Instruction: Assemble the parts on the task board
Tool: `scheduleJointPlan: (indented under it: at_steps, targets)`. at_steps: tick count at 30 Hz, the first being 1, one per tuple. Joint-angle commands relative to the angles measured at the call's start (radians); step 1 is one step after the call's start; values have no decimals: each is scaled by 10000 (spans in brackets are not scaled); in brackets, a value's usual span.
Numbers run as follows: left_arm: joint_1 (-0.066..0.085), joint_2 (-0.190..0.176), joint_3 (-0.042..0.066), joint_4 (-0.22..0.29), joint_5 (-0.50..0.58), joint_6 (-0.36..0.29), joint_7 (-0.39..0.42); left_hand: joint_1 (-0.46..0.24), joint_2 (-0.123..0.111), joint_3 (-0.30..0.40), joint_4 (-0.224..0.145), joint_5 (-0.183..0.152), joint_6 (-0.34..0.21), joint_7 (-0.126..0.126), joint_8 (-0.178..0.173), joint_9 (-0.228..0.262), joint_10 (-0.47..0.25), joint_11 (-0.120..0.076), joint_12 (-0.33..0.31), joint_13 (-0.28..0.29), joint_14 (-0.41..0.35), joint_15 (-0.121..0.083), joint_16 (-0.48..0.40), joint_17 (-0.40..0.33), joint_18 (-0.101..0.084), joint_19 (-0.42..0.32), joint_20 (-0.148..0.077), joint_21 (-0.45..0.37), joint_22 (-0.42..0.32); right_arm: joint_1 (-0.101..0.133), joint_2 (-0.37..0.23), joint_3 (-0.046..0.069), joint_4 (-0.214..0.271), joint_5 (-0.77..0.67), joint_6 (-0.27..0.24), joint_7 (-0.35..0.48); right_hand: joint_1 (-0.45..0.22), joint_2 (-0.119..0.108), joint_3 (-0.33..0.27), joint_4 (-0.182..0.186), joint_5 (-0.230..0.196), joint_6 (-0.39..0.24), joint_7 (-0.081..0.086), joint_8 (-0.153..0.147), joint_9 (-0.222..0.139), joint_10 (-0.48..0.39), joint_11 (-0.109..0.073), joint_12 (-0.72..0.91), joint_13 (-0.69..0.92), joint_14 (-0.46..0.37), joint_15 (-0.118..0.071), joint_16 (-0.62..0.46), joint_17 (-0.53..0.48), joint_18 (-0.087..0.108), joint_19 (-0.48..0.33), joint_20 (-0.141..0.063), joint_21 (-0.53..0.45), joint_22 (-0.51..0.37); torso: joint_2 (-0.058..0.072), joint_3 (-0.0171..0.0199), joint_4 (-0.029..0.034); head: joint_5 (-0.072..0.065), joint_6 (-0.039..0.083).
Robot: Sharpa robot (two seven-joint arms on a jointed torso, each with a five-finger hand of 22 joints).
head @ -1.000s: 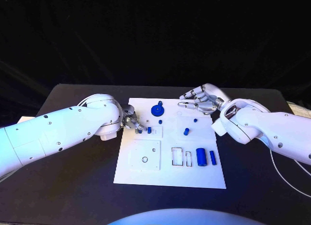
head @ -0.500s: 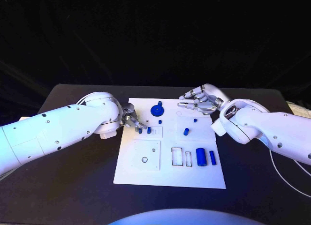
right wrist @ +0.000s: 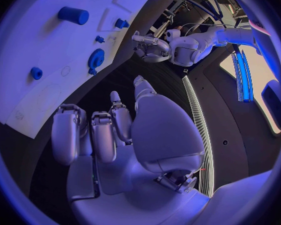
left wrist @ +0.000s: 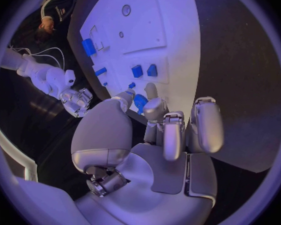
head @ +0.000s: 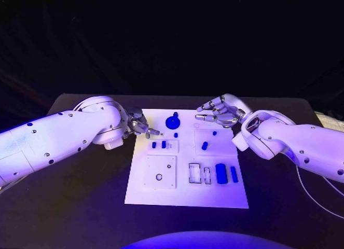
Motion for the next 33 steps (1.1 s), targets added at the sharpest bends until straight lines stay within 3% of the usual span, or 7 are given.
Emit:
scheduleJointPlan:
  at_steps: [1,4,7,12,20,27,33]
  targets:
    - [74,-79,42,-23,2015,-1816,1705,113,-9,-415,108,34,-578,254,-279,-132,-1420,227,-1933,-2044,775,240,-500,1898,473,-804,127,-1572,-1268,-18,17,0,-10,-16,139,72,-29,107,-60,18,55,62,-27,13,11,-25,-17,-28,664,884,-8,-41,2023,89,-31,2,-28,-1,-10,8,7,-15,37]
    - [107,-99,19,-165,2571,-2345,2811,623,117,-845,5,28,-1675,864,-798,-506,-3027,788,-3172,-2945,-1126,793,-3685,-1646,1127,-3048,503,-5617,-4608,-27,28,0,-23,-14,137,71,-29,107,-60,18,55,62,-27,13,11,-25,-17,-28,664,884,-8,-41,2023,89,-31,2,-28,-1,-10,6,24,-37,79]
    - [122,3,-195,-361,1789,-2376,4003,2431,155,-533,-702,27,-2319,1292,-1202,-979,-4064,1250,-4157,-3744,-2892,1177,-6618,-4496,1126,-3563,891,-6810,-5421,-37,45,-1,-46,-12,132,71,-29,107,-60,18,55,62,-27,13,11,-25,-17,-28,664,884,-8,-41,2023,89,-31,2,-28,-1,-18,7,35,-43,108]
    - [19,387,-560,-681,-272,-2200,5426,4032,65,183,-1207,30,-2144,1343,-2074,-2167,-4341,1381,-5591,-5312,-3140,1264,-7440,-5406,1277,-3394,1091,-7629,-6116,-50,69,-1,-73,-11,114,90,-30,116,-75,19,60,63,-28,13,12,-33,-18,-40,653,884,-9,-44,2020,90,-32,1,-32,-7,-5,-29,17,-130,159]
    - [-345,997,-712,-1242,-2546,-2584,6279,4617,-319,298,-1659,39,-1399,1262,-3062,-3507,-4128,1409,-6725,-6977,-2652,1206,-7309,-5850,1250,-2735,1042,-7789,-6374,-80,28,-1,-73,-10,56,113,-24,123,-76,16,68,62,-28,12,12,-48,-18,-64,635,877,-9,-62,1995,96,-43,1,-47,-34,3,-15,-1,-152,202]
    - [-520,1434,-723,-1642,-3594,-2757,6415,4546,-384,471,-1760,49,-854,1169,-3521,-4122,-3672,1314,-7122,-7807,-607,1077,-3930,-2798,1232,-1590,910,-6950,-5882,-95,26,0,-76,-7,-105,144,19,158,-85,-8,127,49,-27,3,12,-107,-19,-150,571,855,-10,-124,1912,122,-95,0,-119,-166,6,-10,11,-164,224]
    - [-581,1762,-724,-1876,-4151,-2413,6027,4379,-435,658,-1753,49,-301,1084,-3779,-4490,-3142,1226,-7452,-8406,196,974,-2285,-1095,769,-384,807,-4088,-3393,-98,38,0,-62,-3,-169,159,32,175,-94,-15,170,46,-26,1,13,-106,-18,-147,573,851,-11,-136,1897,126,-104,-1,-134,-190,13,-3,-4,-147,203]
